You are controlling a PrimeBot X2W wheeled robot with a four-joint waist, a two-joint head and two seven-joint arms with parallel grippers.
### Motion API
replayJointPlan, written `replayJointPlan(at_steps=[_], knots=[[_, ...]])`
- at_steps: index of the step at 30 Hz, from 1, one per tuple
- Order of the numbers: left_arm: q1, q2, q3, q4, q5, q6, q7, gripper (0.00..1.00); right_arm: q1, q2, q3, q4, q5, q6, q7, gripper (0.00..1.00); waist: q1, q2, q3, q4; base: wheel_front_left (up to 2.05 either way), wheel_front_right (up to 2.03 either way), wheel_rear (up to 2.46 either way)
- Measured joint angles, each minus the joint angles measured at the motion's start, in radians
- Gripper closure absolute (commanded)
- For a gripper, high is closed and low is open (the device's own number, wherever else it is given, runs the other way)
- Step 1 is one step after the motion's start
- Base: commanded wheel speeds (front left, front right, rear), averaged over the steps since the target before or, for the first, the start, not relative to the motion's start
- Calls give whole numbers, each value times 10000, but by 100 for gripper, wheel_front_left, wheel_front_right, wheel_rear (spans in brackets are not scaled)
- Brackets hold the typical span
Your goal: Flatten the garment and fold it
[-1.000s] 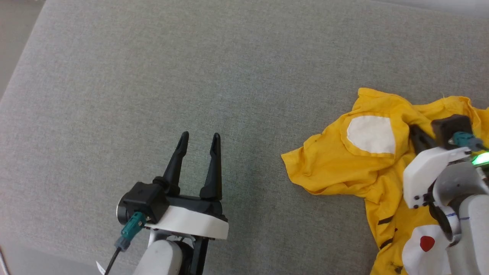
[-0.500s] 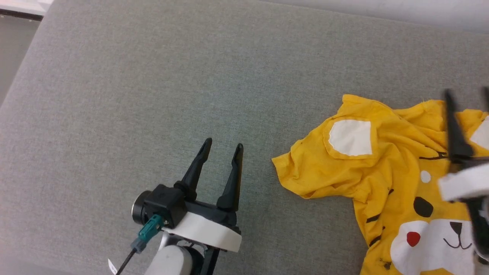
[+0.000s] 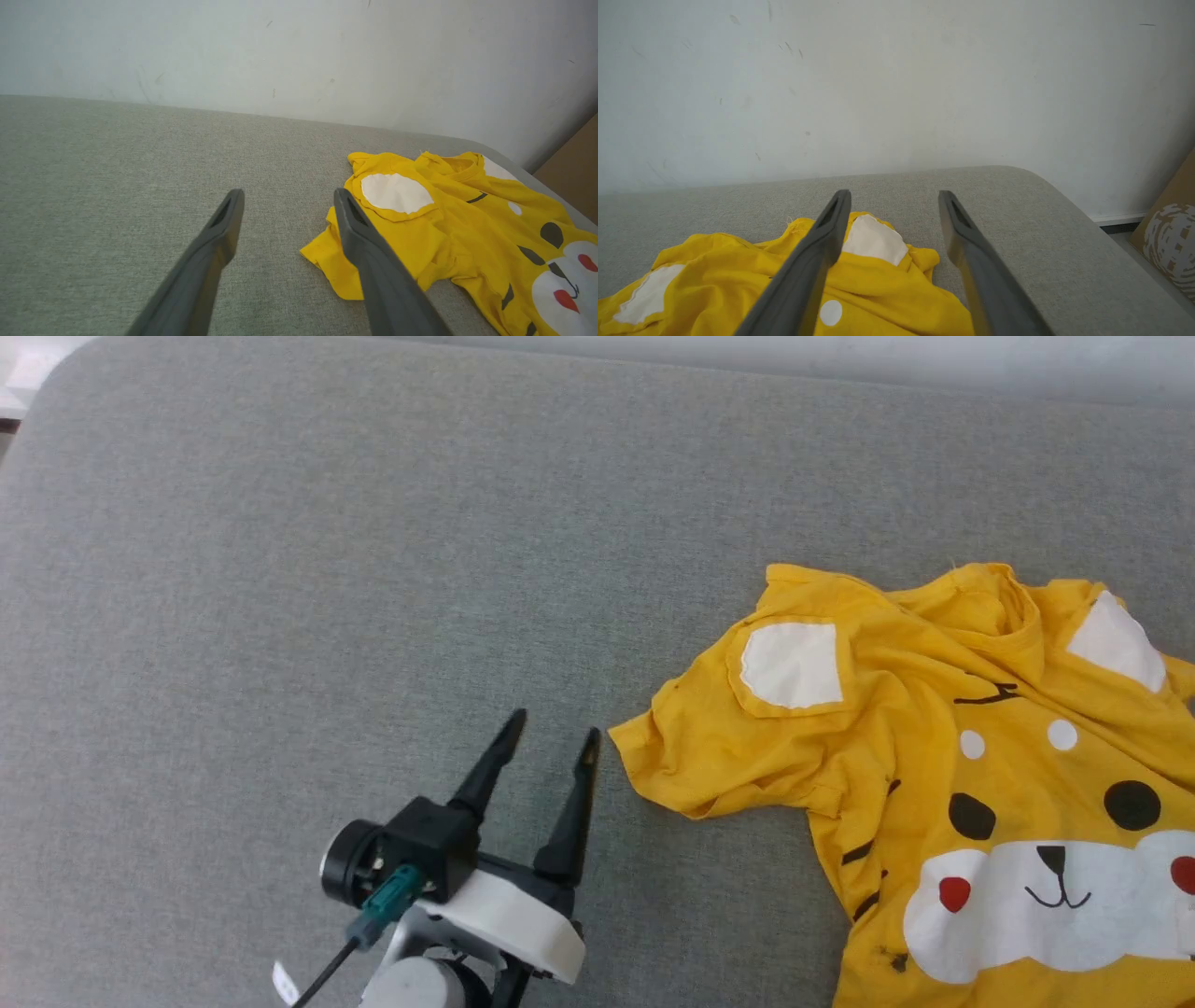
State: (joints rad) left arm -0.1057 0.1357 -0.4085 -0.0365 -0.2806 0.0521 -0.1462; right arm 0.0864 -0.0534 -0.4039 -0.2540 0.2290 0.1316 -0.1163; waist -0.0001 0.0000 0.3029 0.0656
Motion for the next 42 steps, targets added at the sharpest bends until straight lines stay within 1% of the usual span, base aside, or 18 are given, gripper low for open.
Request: replayJointPlan(at_steps=[4,8,11,16,17,18,19,21,22,24,27,30,33,36,37,38,42], knots=[[-424,232,-485,167,263,-326,988,0,-149,0,46,0,4,0,-29,0,0,0,125,-131,0,0,0],[-1090,316,-815,412,366,-660,1822,0,-422,2,196,48,13,0,-84,0,1,0,371,-187,0,0,0],[-1463,343,-965,725,380,-788,2408,0,-477,2,259,115,75,0,-90,0,2,0,548,-255,0,0,0],[-1639,326,-1137,1204,255,-940,3248,0,-624,2,290,238,161,0,-113,0,2,0,757,-415,0,0,0],[-1655,337,-1164,1246,259,-949,3323,17,-626,2,280,268,176,0,-121,0,2,0,788,-442,0,0,0],[-1685,339,-1170,1266,265,-949,3319,76,-626,2,270,299,182,0,-138,0,3,0,814,-465,0,0,0],[-1714,326,-1149,1269,255,-945,3317,100,-626,2,261,320,182,0,-171,0,2,0,833,-484,0,0,0],[-1731,318,-1116,1292,251,-886,3296,100,-626,2,234,355,182,0,-178,0,2,0,847,-488,0,0,0],[-1728,301,-1051,1285,228,-786,3225,100,-634,2,221,370,182,0,-178,0,2,0,841,-476,0,0,0],[-1724,290,-790,1166,148,-529,3018,100,-664,0,215,368,182,0,-178,0,2,0,825,-429,0,0,0],[-1694,393,-173,606,125,-6,2654,100,-710,2,221,349,178,0,-174,0,2,0,800,-302,0,0,0],[-1387,819,548,-224,63,564,2500,100,-732,2,205,299,150,0,-159,0,2,0,776,-123,0,0,0],[-583,1327,1269,-1051,54,1137,2621,100,-751,2,215,272,123,0,-71,0,1,0,756,76,0,0,0],[414,1567,1770,-1465,-82,1651,2888,100,-749,2,226,249,123,0,54,0,1,0,746,268,0,0,0],[718,1616,1785,-1446,-88,1724,3020,56,-748,0,251,247,123,0,121,0,1,0,746,331,0,0,0],[980,1641,1764,-1425,-125,1732,3116,0,-747,2,276,245,123,0,178,0,0,0,749,389,0,0,0],[1429,1290,1634,-1402,-679,1697,3141,0,-753,6,384,209,52,0,284,0,1,0,777,560,0,0,0]])
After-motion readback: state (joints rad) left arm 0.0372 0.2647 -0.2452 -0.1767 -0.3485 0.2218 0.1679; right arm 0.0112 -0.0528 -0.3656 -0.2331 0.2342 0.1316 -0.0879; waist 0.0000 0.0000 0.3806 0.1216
